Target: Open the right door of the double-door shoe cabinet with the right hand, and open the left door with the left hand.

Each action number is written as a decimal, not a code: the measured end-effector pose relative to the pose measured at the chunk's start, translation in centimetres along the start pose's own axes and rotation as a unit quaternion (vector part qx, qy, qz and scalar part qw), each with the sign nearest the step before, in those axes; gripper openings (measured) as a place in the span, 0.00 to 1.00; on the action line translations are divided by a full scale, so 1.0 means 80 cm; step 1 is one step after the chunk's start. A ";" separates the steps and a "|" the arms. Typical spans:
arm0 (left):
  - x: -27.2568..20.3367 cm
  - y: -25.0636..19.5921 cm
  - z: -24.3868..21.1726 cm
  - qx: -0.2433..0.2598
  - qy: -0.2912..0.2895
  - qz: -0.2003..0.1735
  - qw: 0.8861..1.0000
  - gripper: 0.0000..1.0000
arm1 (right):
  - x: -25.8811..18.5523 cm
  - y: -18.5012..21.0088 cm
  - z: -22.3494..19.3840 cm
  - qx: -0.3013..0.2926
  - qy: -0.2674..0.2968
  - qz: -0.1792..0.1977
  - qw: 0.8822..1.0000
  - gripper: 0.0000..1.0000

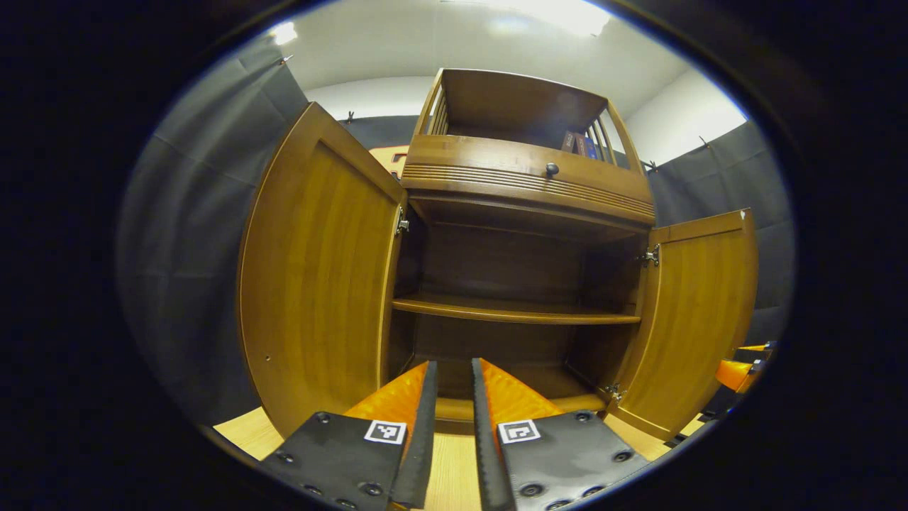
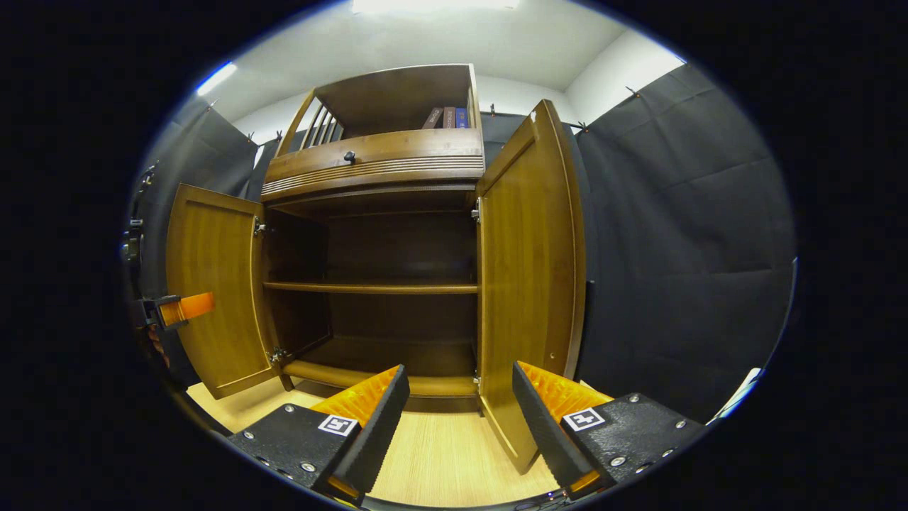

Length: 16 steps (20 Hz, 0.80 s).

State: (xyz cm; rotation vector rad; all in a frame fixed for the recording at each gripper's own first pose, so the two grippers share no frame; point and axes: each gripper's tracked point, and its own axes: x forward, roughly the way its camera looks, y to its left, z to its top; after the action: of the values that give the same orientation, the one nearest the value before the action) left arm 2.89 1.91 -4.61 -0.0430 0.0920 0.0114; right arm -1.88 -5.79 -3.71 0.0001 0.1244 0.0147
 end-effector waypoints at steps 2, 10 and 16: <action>0.002 -0.003 -0.004 0.008 0.001 0.004 1.000 0.54 | 0.001 -0.002 0.002 0.002 -0.002 0.002 1.000 0.90; -0.009 -0.006 -0.009 0.010 0.003 0.005 1.000 0.91 | 0.006 0.012 0.004 0.008 -0.005 0.021 1.000 0.90; -0.015 0.004 -0.006 0.024 -0.001 0.019 1.000 0.94 | 0.003 0.025 0.001 0.005 -0.004 0.034 0.999 0.90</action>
State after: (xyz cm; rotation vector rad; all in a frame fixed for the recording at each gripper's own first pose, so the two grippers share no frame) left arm 1.64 2.21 -4.96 0.0072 0.0902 0.0470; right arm -1.64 -3.82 -3.62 0.0136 0.1171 0.0828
